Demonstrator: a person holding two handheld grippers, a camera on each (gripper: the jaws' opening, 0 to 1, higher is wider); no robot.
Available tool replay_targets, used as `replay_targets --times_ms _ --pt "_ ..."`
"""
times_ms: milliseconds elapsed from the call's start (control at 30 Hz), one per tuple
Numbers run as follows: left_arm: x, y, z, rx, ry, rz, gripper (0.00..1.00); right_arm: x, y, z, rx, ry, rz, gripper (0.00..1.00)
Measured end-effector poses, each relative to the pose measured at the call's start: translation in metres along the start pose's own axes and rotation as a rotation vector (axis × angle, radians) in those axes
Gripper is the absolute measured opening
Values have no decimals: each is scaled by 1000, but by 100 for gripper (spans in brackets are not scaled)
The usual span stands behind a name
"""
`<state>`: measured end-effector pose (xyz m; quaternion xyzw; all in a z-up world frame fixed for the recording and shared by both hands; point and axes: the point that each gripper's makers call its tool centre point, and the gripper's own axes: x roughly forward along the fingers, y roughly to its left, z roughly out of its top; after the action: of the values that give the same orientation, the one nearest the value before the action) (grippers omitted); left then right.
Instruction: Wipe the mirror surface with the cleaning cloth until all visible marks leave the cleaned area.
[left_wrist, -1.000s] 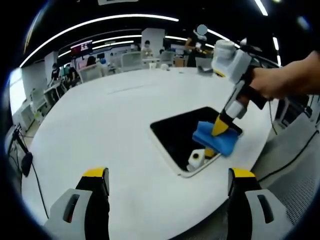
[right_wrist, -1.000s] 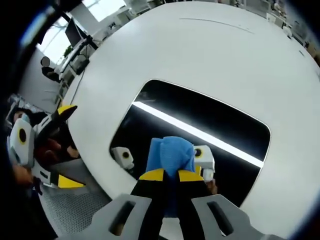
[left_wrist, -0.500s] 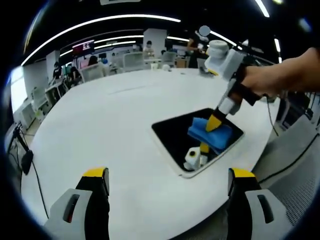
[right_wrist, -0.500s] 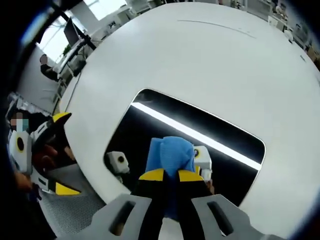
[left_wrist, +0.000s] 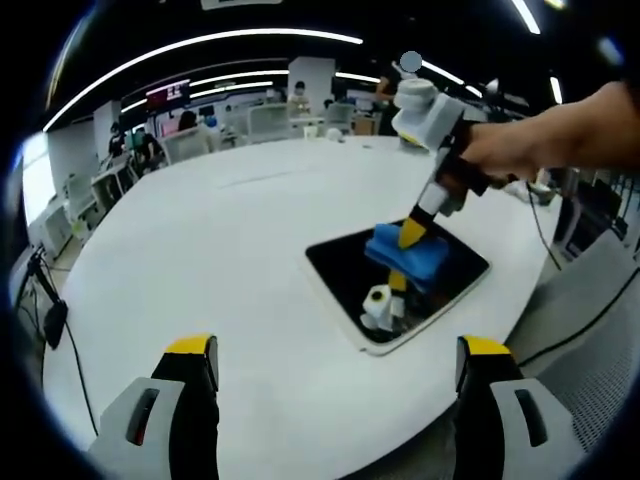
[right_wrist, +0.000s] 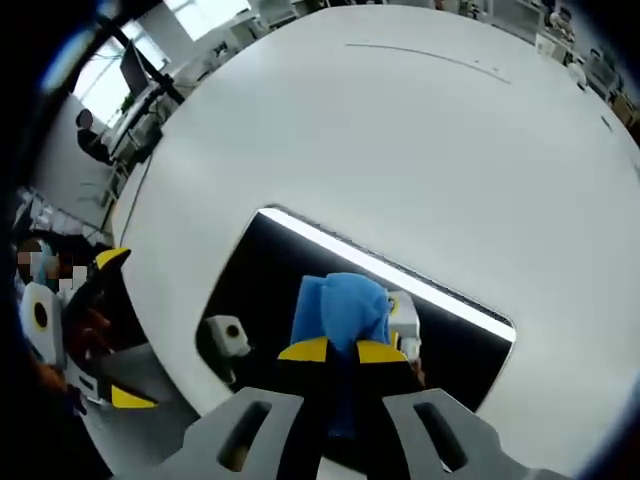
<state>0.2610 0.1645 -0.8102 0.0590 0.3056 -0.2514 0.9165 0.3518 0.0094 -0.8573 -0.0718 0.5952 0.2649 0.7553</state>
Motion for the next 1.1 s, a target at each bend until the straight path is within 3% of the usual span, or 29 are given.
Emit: replay_targets --times_ms 800,1100 --pt "0 2 -1 -5 7 11 99 2 -16 28 -23 -22 -36 3" --pt "0 3 -2 -3 11 10 99 4 -17 30 -18 -15 -26 3"
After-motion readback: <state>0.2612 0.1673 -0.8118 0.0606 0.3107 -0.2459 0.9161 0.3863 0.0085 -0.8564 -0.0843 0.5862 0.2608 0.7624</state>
